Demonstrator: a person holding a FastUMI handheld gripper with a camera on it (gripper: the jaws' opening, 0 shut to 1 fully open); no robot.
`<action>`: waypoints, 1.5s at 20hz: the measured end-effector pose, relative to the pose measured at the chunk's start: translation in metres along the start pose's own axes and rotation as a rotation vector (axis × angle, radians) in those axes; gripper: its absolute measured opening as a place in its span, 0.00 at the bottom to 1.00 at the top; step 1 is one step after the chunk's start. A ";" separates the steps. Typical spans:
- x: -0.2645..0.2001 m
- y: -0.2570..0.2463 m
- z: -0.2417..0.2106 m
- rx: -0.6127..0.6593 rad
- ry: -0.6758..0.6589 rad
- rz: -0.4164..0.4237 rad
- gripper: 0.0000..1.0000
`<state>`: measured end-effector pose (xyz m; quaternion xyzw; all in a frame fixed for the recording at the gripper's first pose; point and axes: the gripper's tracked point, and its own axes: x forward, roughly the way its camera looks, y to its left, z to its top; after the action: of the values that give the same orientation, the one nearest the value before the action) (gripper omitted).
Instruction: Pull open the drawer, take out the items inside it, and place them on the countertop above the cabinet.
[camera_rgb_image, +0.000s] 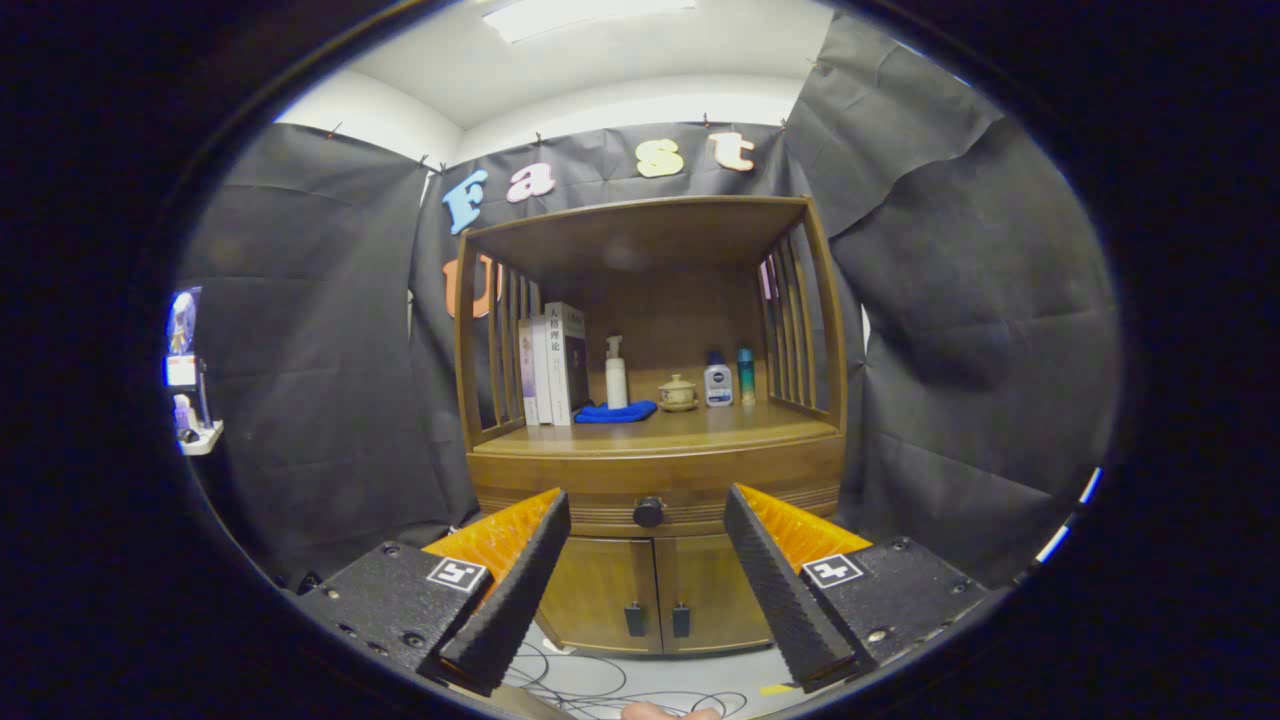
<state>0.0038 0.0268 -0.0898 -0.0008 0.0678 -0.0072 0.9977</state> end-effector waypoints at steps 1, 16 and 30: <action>0.002 -0.002 -0.001 -0.004 -0.001 -0.005 1.00; 0.089 0.000 -0.032 -0.024 0.027 -0.041 1.00; 0.224 -0.004 -0.102 -0.056 0.193 -0.075 0.92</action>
<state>0.2114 0.0195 -0.2210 -0.0304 0.1639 -0.0428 0.9851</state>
